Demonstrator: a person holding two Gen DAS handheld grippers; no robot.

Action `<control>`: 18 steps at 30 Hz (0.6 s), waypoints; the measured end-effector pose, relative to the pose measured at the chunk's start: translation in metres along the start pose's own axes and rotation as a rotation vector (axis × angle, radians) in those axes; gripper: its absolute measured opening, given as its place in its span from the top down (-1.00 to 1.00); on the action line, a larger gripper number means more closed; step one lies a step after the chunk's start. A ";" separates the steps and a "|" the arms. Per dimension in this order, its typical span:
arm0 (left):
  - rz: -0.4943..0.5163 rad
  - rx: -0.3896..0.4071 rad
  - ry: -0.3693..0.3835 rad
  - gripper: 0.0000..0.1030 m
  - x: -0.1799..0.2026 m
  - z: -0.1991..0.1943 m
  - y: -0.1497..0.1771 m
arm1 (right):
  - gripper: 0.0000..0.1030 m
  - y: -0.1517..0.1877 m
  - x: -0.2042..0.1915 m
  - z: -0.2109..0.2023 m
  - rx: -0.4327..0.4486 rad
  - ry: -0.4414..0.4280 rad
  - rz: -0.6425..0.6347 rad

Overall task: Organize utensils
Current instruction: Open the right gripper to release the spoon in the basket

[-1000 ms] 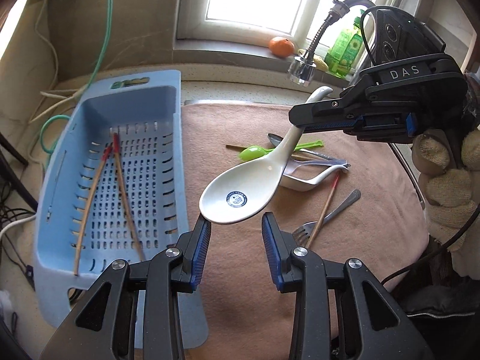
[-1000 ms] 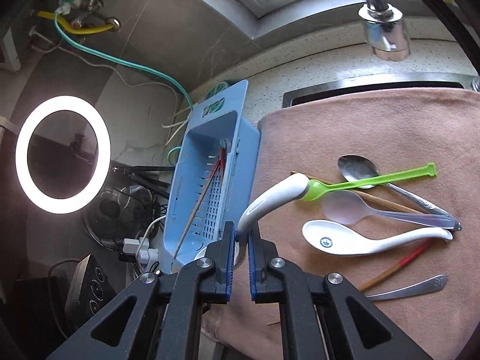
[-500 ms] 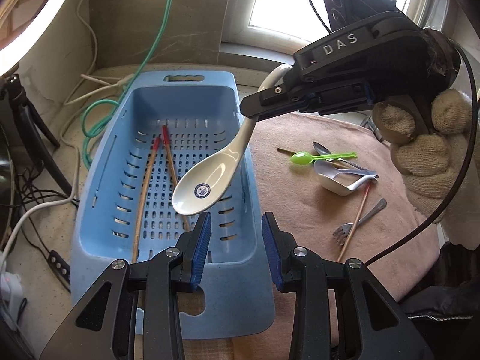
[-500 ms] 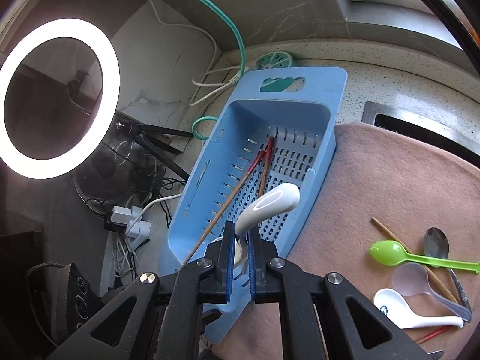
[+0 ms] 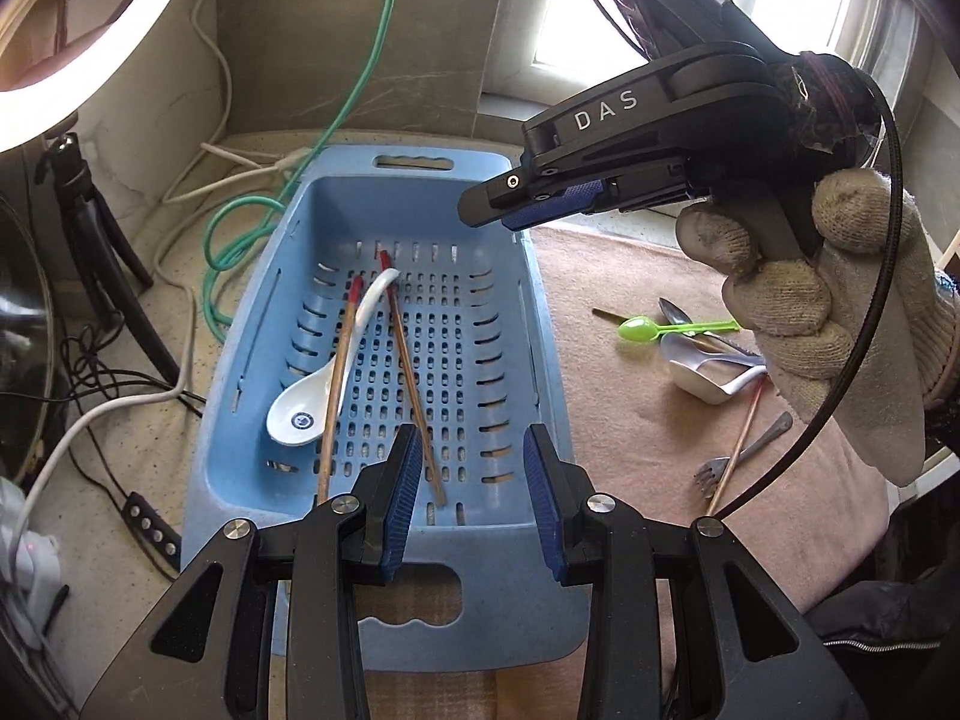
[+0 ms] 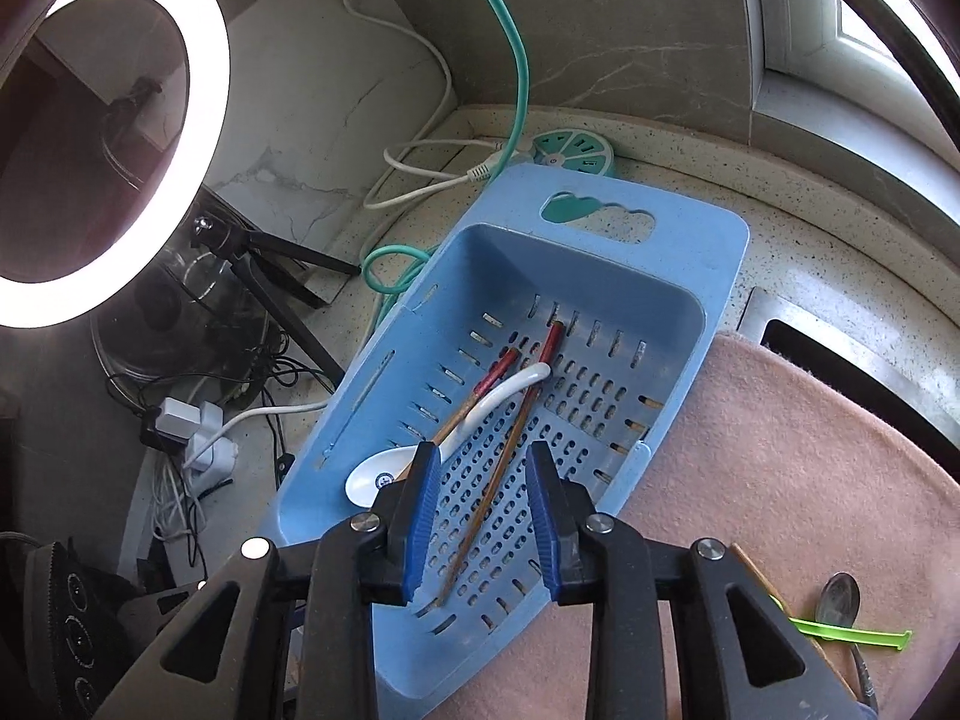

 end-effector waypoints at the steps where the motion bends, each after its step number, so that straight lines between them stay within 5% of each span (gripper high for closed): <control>1: 0.000 0.000 -0.001 0.35 0.000 -0.001 0.000 | 0.48 0.001 0.001 -0.003 0.005 0.000 0.003; 18: 0.089 0.004 0.046 0.35 0.047 -0.011 0.002 | 0.37 0.055 0.055 -0.126 0.244 0.064 0.101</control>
Point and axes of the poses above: each gripper's, at about its wrist camera, not at the fingertips, and z roughly the way its jaws point, x to its right, y to its underside, the point moved 5 cm from there along z, roughly the way its jaws point, and after that the axes turned 7 degrees about -y, right-handed, at the moved point
